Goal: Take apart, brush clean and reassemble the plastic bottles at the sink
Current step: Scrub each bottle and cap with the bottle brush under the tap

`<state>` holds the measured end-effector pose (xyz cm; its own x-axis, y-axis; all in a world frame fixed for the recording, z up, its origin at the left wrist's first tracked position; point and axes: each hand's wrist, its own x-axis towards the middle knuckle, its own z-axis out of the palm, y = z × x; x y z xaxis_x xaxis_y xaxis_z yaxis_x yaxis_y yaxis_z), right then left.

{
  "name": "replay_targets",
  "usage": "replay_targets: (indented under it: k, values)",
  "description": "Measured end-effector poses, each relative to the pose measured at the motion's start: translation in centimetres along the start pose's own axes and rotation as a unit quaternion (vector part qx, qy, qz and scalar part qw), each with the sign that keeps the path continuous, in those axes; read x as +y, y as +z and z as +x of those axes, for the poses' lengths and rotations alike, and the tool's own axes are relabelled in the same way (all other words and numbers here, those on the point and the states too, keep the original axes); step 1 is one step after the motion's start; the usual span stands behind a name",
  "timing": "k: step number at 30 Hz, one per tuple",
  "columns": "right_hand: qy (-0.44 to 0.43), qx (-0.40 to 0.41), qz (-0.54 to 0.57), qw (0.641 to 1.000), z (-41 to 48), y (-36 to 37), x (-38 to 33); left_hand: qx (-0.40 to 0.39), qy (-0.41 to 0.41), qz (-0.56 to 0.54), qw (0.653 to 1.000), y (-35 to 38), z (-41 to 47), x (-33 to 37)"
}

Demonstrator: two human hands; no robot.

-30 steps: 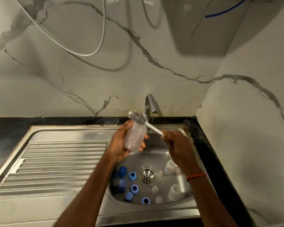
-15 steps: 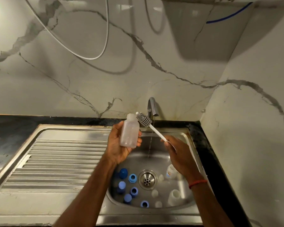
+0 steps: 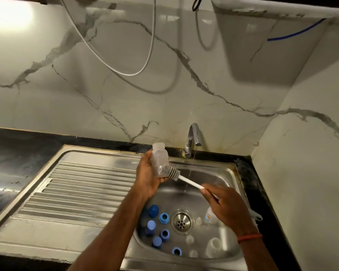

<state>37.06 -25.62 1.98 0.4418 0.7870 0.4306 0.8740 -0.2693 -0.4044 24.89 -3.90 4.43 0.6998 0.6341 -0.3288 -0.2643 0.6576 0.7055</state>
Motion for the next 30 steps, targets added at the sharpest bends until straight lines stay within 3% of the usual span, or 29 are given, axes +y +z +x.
replay_targets:
  k: [6,12,17,25,30]
  values:
    - [0.058,0.095,-0.048,0.993,2.2,-0.3,-2.2,-0.039,-0.023,0.013,0.999,0.2,-0.3,-0.9]
    - [-0.010,-0.005,-0.010,1.000,0.4,0.4,-1.1,-0.037,-0.007,-0.036,0.999,-0.9,-0.2,0.2]
    - [0.027,0.082,-0.063,0.994,1.4,0.2,-2.4,-0.058,-0.008,-0.002,0.998,-0.3,-0.7,-0.7]
    - [-0.003,0.001,-0.012,1.000,0.3,0.6,-1.3,-0.025,-0.022,-0.048,0.998,-1.4,-0.1,0.4]
    - [0.034,0.062,-0.034,0.997,1.6,0.8,-2.2,-0.041,-0.049,-0.015,0.998,-0.1,-0.6,-0.7]
